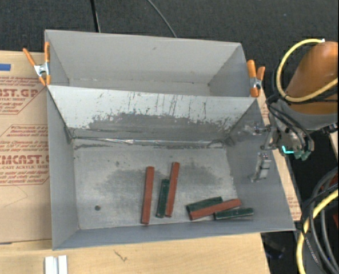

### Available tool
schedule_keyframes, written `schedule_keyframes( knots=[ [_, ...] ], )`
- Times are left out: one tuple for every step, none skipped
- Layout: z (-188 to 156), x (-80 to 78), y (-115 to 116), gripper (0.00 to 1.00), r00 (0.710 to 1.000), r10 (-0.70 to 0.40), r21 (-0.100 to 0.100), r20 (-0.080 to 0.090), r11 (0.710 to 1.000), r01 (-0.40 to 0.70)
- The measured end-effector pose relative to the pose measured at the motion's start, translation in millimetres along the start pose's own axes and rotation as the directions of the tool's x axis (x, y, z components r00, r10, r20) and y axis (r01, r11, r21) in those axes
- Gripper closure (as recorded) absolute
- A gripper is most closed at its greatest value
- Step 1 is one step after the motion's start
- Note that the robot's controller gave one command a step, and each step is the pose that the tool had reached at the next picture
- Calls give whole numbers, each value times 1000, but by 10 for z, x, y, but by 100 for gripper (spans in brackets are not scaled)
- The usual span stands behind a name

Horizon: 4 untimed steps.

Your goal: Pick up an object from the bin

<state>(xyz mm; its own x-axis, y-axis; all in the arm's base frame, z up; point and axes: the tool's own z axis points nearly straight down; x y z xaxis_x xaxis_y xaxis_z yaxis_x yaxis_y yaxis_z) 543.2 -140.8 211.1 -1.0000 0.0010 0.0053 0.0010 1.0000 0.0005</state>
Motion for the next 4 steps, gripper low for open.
schedule_keyframes(
  knots=[
    [-39, -17, 5, 0, 1000, -2, 1, 7, 1000, 2],
    [322, 208, 128, 0, 998, -66, 3, 13, 998, 66],
    [682, 533, 257, 0, 999, -53, -1, 4, 999, 53],
    [1097, 442, 111, 0, 999, -37, 2, 12, 999, 37]
  ],
)
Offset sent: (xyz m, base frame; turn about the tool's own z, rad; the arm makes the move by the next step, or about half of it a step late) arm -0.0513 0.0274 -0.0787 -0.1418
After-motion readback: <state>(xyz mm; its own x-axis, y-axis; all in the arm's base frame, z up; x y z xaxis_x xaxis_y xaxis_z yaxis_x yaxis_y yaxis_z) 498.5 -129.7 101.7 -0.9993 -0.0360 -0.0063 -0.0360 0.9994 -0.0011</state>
